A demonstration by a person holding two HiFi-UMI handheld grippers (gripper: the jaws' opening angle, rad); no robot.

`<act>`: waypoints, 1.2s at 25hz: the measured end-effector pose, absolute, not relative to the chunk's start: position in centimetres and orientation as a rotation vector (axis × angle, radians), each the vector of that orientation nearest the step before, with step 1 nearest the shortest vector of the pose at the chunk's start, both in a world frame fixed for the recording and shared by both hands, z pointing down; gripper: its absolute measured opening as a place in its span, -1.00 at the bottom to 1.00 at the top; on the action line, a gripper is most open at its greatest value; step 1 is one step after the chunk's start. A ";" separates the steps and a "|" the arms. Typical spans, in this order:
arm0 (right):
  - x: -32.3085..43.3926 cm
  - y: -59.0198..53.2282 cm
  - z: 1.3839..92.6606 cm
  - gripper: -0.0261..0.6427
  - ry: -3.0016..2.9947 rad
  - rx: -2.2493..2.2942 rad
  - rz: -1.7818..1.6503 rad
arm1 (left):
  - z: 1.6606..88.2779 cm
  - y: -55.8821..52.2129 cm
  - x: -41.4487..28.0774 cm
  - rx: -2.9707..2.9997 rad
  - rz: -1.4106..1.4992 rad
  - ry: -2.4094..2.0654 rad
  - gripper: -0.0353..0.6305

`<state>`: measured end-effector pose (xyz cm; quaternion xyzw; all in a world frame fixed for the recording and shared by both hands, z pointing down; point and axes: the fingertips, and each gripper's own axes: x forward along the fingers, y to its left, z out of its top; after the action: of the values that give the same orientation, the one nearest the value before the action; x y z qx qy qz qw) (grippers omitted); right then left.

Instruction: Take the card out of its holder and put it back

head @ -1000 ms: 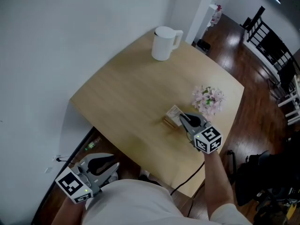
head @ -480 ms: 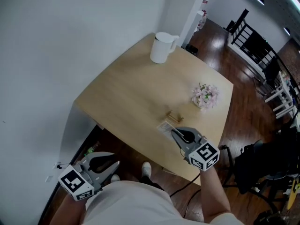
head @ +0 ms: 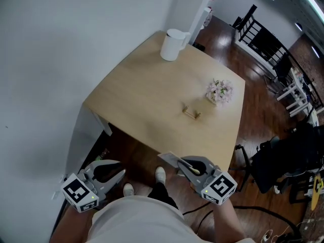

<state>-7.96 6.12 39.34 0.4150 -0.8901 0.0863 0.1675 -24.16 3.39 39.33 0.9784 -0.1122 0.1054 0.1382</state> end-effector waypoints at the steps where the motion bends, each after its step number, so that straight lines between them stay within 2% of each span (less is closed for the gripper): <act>1: -8.6 6.9 39.1 -0.86 -2.536 1.182 0.241 | 39.5 3.7 -24.4 2.829 0.312 -0.311 -0.68; 7: -10.0 9.4 38.5 -0.86 -2.525 1.207 0.244 | 39.6 4.4 -24.5 2.838 0.297 -0.252 -0.71; 13: -7.9 9.3 38.3 -0.86 -2.509 1.235 0.262 | 38.5 5.6 -23.6 2.865 0.276 -0.204 -0.71; 30: 10.1 -2.8 41.5 -0.86 -2.459 1.253 0.244 | 37.9 2.4 -14.7 2.825 0.249 -0.374 -0.71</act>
<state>10.08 -2.78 41.50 0.4446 -0.8723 0.0864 0.1842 -14.72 2.39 37.91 0.9778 -0.1296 0.0863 0.1401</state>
